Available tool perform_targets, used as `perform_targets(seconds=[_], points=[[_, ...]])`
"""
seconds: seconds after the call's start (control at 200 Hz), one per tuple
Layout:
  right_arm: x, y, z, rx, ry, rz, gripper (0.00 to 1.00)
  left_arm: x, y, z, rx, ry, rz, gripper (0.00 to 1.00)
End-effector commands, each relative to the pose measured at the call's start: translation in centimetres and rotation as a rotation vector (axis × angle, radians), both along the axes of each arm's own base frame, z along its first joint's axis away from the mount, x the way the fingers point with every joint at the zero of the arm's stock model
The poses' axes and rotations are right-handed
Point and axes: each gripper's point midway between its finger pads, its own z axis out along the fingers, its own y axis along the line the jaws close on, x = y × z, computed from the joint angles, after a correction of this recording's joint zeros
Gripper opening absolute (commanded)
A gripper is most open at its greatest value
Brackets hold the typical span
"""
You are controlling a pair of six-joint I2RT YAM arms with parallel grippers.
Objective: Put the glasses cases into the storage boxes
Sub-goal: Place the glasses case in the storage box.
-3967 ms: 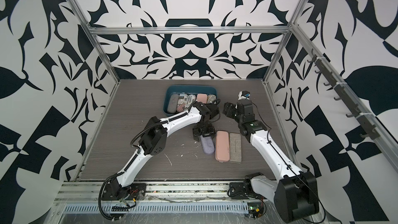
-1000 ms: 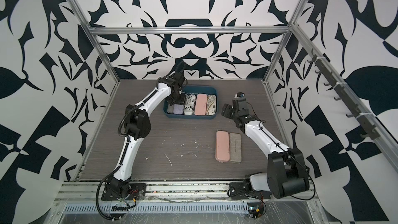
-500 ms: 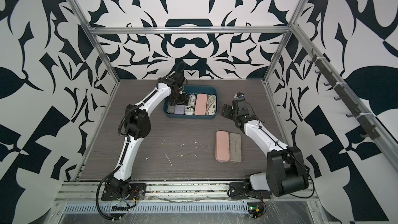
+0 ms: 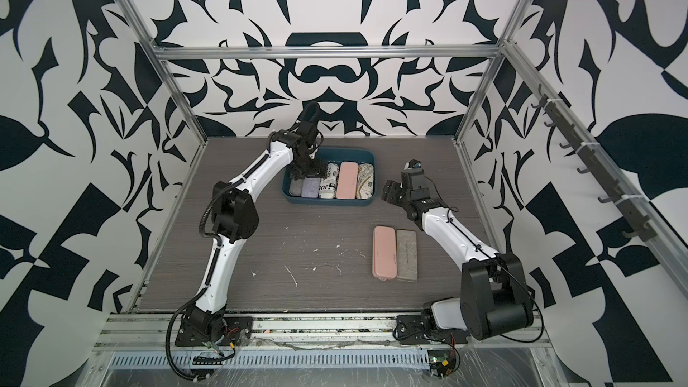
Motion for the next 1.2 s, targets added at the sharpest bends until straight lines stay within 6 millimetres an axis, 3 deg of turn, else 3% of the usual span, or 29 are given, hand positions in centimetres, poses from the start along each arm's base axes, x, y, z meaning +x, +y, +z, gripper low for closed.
perform_targets(seconds=[0.0,0.3,0.53,0.68,0.97,1.195], points=[[0.9,0.2,1.8,0.003,-0.048,0.010,0.79,-0.9,-0.7,1.3,-0.063,0.022,0.003,0.90],[1.0,0.2,1.7,0.001,-0.045,0.010,0.79,-1.3,-1.7,0.2,-0.119,0.063,0.011,0.89],[1.0,0.2,1.6,0.004,-0.041,0.011,0.79,-1.3,-2.2,1.5,-0.164,0.038,0.001,0.89],[1.0,0.2,1.5,0.002,-0.040,0.011,0.79,-1.1,-1.8,3.0,-0.161,0.002,0.017,0.89],[1.0,0.1,1.7,-0.004,-0.044,0.008,0.79,-1.2,1.1,6.1,-0.165,-0.059,0.072,0.88],[1.0,-0.2,1.7,-0.016,-0.040,-0.003,0.79,-6.1,-0.9,11.2,-0.188,-0.135,0.017,0.87]])
